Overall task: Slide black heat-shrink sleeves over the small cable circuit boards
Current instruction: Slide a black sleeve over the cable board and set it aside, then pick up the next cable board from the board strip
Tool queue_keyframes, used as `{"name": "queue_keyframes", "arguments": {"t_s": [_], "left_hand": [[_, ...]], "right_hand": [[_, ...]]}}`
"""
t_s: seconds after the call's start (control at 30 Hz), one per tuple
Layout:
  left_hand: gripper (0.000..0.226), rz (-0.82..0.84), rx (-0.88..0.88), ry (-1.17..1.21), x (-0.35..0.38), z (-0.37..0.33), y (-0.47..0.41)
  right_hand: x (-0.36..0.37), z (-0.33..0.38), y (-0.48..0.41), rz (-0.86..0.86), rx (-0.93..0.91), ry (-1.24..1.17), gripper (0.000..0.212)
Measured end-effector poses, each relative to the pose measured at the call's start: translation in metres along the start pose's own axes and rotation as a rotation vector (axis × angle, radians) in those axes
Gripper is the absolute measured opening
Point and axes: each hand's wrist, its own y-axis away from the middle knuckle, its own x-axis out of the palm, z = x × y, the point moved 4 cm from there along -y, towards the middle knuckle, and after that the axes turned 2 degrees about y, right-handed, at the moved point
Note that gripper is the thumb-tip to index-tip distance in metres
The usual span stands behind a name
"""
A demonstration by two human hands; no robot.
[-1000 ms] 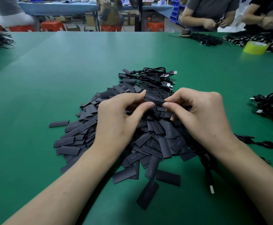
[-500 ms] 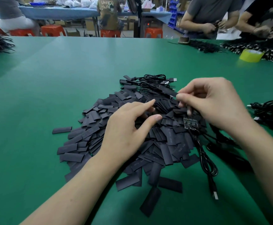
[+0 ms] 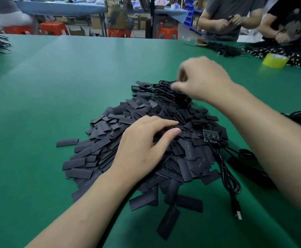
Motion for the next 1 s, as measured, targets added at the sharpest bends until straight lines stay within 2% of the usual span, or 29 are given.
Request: {"name": "queue_keyframes", "arguments": {"t_s": [0.13,0.2,0.33,0.5,0.6,0.67,0.8,0.9,0.93,1.0], "left_hand": [[0.027,0.003,0.016,-0.019,0.001,-0.001,-0.001],[0.026,0.005,0.02,-0.019,0.001,-0.001,-0.001],[0.026,0.005,0.016,-0.012,0.001,0.0,0.0],[0.027,0.015,0.004,0.013,0.002,0.002,0.001],[0.029,0.018,0.012,0.02,0.002,0.002,0.001],[0.028,0.026,0.015,0.027,0.002,0.003,0.001],[0.02,0.053,0.024,0.03,0.003,0.002,0.001],[0.019,0.064,0.012,0.06,0.003,0.003,0.0],[0.018,0.066,0.008,0.075,0.003,0.003,0.0],[0.016,0.067,-0.01,0.108,0.002,0.003,0.001]], "right_hand": [[0.015,-0.024,0.083,0.173,0.177,0.116,0.056],[0.022,-0.031,0.106,0.225,0.236,0.165,0.059],[0.03,-0.035,0.119,0.229,0.261,0.142,0.044],[0.025,-0.036,0.123,0.145,0.283,0.047,0.023],[0.007,-0.056,0.125,0.07,0.347,-0.13,0.011],[-0.008,-0.074,0.132,0.048,0.363,-0.334,0.006],[-0.047,-0.103,0.142,0.088,0.28,-0.79,0.037],[-0.076,-0.118,0.128,0.038,0.191,-0.765,0.051],[-0.077,-0.114,0.124,0.082,0.146,-0.842,0.054],[-0.06,-0.087,0.12,0.324,0.048,-1.145,0.057]]}}
